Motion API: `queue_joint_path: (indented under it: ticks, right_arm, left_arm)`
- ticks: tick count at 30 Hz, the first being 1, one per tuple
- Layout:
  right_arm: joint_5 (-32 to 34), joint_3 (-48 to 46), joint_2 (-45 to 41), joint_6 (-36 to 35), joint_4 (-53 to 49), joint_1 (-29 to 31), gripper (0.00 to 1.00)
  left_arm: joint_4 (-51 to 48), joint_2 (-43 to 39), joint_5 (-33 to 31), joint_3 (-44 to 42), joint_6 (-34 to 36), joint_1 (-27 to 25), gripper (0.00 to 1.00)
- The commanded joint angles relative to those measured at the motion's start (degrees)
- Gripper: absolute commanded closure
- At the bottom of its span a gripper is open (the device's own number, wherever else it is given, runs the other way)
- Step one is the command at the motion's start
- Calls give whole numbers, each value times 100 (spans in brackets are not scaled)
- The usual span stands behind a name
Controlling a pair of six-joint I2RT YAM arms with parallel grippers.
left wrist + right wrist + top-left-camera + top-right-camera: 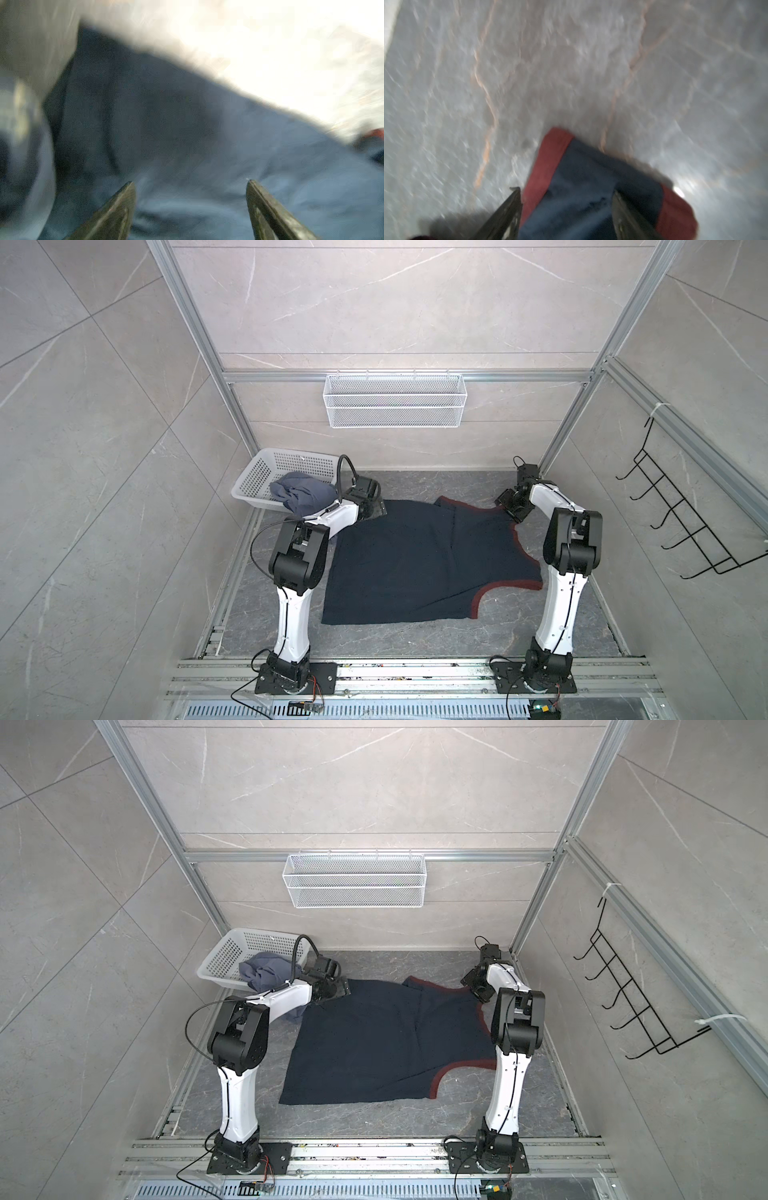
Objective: Fold and stack the tank tops
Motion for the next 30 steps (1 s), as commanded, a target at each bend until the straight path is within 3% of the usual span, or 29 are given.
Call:
queue_joint_path:
  ticks: [1,8,17,30]
  right_arm:
    - [89,-476,-860,-334,-109,259,29]
    - [-199,-1603,-1575,-281,322,560,29]
    - [-371,-1850,-1039,-22,230,617,29]
    - [-86,-2302,-957,594,120,-151,32]
  left_arm:
    - [-529,311,101,672,425,33,14]
    - [-423,499,325,559,393,33,14]
    - [-386,817,360,686,476,110,14]
    - [-431,1102,47,658,39,478,14]
